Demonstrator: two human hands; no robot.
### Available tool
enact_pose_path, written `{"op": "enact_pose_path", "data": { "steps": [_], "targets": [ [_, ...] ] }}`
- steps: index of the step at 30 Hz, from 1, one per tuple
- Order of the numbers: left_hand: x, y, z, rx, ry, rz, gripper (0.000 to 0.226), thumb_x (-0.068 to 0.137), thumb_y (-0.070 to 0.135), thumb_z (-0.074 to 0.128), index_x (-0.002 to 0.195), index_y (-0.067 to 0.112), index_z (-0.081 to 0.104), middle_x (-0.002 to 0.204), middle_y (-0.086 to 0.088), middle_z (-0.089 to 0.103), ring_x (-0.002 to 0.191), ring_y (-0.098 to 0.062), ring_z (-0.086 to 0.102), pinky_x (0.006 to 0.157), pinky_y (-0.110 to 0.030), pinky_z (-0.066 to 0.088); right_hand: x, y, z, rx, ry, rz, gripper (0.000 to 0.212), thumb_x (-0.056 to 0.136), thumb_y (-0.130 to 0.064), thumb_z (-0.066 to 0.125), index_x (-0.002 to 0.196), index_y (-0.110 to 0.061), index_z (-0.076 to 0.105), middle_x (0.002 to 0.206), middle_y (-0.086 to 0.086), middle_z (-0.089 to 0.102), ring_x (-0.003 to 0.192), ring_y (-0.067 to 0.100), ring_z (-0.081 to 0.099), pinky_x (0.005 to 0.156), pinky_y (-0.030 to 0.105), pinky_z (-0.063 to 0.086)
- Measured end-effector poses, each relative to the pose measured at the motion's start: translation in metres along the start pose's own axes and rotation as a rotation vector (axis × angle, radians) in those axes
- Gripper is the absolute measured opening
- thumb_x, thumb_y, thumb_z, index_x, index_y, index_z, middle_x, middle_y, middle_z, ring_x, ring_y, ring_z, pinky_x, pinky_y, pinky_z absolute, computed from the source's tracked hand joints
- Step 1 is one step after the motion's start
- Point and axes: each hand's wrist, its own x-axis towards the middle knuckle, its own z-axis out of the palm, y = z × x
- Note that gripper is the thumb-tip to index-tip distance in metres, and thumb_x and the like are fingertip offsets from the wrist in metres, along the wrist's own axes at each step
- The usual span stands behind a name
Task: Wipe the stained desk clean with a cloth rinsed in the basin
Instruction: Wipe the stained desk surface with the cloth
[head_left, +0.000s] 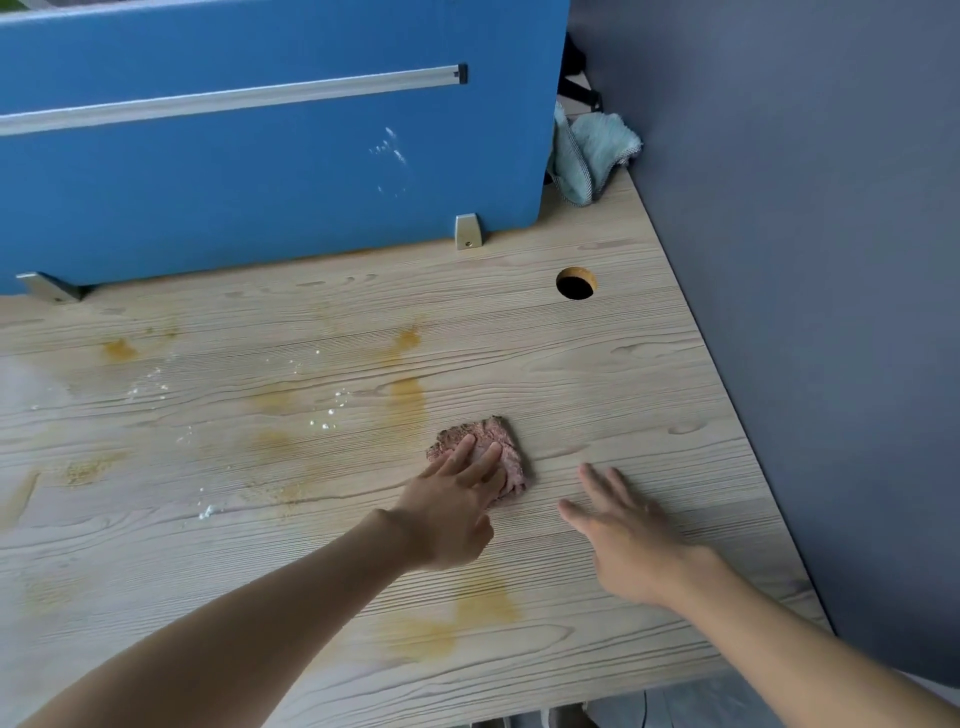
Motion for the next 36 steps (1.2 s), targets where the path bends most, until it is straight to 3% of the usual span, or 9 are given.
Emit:
{"op": "enact_pose_path", "data": {
  "steps": [4,7,15,21,27,31,36],
  "targets": [
    [0.018,0.008,-0.006,-0.095,0.075,-0.080,0.067,0.101,0.036,0.035,0.160,0.021,0.005,0.166,-0.003,-0.011,0.151,-0.030,-0.018,0.125,-0.047,0.006,0.015,0.001,-0.015,-0.081,0.114,-0.021,0.076,0.090,-0.003,0.048,0.156,-0.034,0.024,0.166,0.008,-0.007,0.152,0.034,-0.008,0.118,0.066,0.011],
    [0.033,0.007,-0.006,-0.166,0.127,-0.181,0.066,0.101,0.036,0.034,0.159,0.021,0.007,0.166,-0.004,-0.010,0.151,-0.031,-0.016,0.124,-0.050,0.011,0.027,0.008,-0.026,-0.028,0.145,0.014,0.085,0.089,-0.001,0.048,0.158,-0.037,0.013,0.164,0.006,-0.023,0.152,0.033,-0.015,0.119,0.063,0.013],
    [0.108,-0.029,-0.050,-0.277,0.173,-0.381,0.076,0.087,0.043,0.034,0.157,0.016,0.020,0.166,-0.014,0.003,0.151,-0.044,-0.006,0.123,-0.051,0.009,0.033,0.013,-0.027,-0.027,0.055,-0.017,0.082,0.093,-0.002,0.042,0.160,-0.029,0.004,0.162,0.011,-0.028,0.150,0.038,-0.021,0.118,0.066,0.012],
    [0.135,-0.029,-0.078,-0.198,0.187,-0.308,0.065,0.098,0.029,0.041,0.158,0.016,0.022,0.167,-0.005,0.004,0.152,-0.038,-0.002,0.124,-0.046,0.008,0.035,0.016,-0.024,-0.045,0.041,-0.033,0.081,0.095,-0.002,0.041,0.160,-0.026,-0.001,0.159,0.014,-0.034,0.148,0.041,-0.026,0.116,0.070,0.009],
    [0.087,0.003,-0.047,-0.111,0.173,-0.111,0.066,0.094,0.025,0.041,0.158,0.022,0.023,0.167,-0.005,0.005,0.153,-0.032,-0.006,0.124,-0.047,0.005,0.034,0.016,-0.024,-0.079,0.031,-0.021,0.087,0.091,0.001,0.040,0.159,-0.029,-0.006,0.158,0.013,-0.037,0.146,0.041,-0.029,0.116,0.070,0.004],
    [0.051,0.018,-0.024,-0.090,0.127,-0.057,0.069,0.094,0.026,0.041,0.159,0.024,0.017,0.167,-0.001,0.000,0.152,-0.030,-0.011,0.125,-0.046,0.003,0.034,0.013,-0.025,-0.071,0.060,0.005,0.088,0.090,0.000,0.042,0.159,-0.033,0.000,0.161,0.010,-0.032,0.149,0.039,-0.024,0.117,0.069,0.010],
    [0.018,0.020,-0.010,-0.105,0.086,-0.080,0.067,0.096,0.026,0.043,0.158,0.025,0.018,0.167,0.003,-0.002,0.153,-0.027,-0.010,0.125,-0.042,0.006,0.020,0.005,-0.020,-0.034,0.106,-0.009,0.076,0.091,-0.006,0.046,0.157,-0.034,0.020,0.166,0.008,-0.015,0.153,0.036,-0.008,0.122,0.058,0.011]
  ]
}}
